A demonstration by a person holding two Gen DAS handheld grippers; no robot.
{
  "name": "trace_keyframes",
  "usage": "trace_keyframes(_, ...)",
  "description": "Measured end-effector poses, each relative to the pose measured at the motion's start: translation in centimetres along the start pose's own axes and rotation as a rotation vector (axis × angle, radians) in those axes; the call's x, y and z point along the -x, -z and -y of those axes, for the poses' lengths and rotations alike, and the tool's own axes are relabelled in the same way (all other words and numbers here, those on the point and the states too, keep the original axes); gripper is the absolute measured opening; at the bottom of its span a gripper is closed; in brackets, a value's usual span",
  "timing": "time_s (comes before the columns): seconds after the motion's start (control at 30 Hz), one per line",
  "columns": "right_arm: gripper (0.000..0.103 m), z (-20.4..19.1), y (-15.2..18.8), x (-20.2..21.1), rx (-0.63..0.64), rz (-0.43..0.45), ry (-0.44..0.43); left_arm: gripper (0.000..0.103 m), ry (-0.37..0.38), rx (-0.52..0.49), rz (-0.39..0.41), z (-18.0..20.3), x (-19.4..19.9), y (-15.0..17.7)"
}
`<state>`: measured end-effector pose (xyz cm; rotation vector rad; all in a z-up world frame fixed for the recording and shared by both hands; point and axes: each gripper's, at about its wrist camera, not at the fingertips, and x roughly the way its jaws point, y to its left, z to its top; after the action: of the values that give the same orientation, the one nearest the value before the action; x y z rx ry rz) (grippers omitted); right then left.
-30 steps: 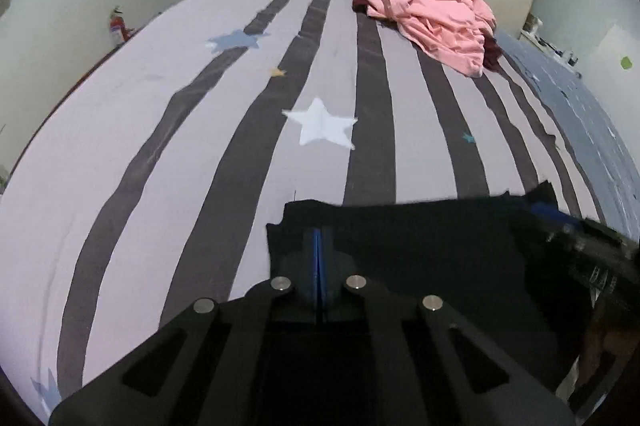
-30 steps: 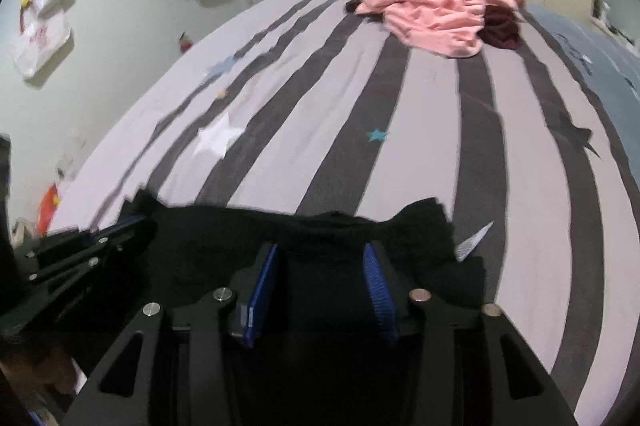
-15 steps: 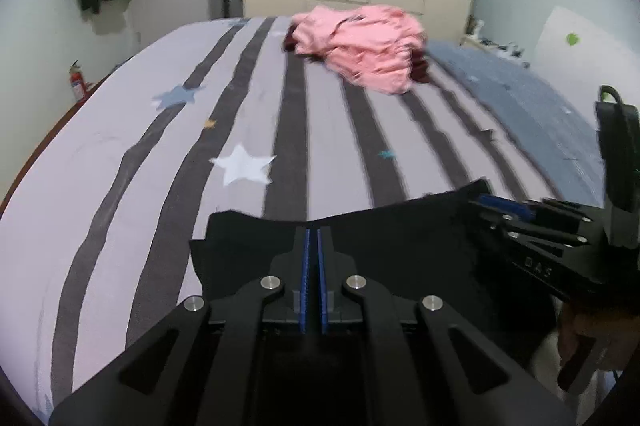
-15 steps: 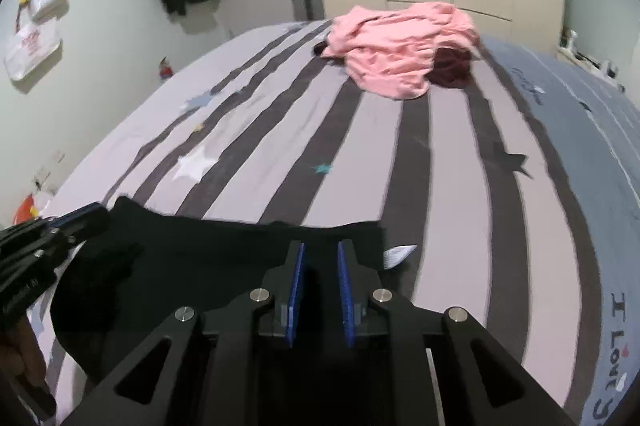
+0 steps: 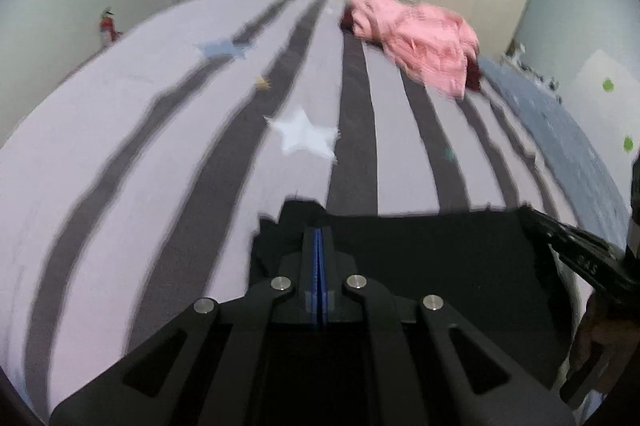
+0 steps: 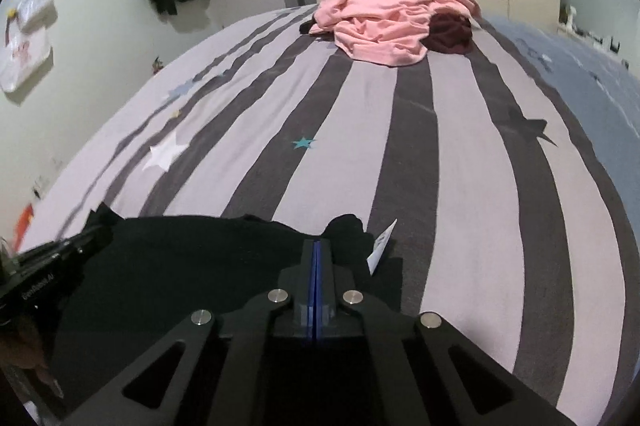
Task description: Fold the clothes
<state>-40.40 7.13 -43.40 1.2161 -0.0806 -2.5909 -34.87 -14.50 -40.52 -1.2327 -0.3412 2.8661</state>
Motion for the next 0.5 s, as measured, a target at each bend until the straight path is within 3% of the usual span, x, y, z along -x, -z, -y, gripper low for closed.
trace_keyframes(0.13, 0.005, -1.4, -0.8, 4.4, 0.027, 0.081, -0.004, 0.002, 0.047, -0.050, 0.049, 1.9, 3.8, 1.4)
trace_keyframes(0.27, 0.005, -4.5, 1.4, 7.5, 0.084, 0.095, -0.046, 0.002, 0.067, -0.095, 0.051, 3.6, 5.6, 3.7)
trace_keyframes(0.37, 0.005, -6.0, 4.5, 7.2, 0.108, 0.048, -0.048, 0.002, 0.037, -0.098, 0.007, 3.9, 4.2, 6.3)
trace_keyframes(0.5, 0.003, -5.8, 8.9, 3.9, 0.114, 0.005, -0.024, 0.002, -0.002, -0.119, -0.001, 3.5, 2.1, 8.3)
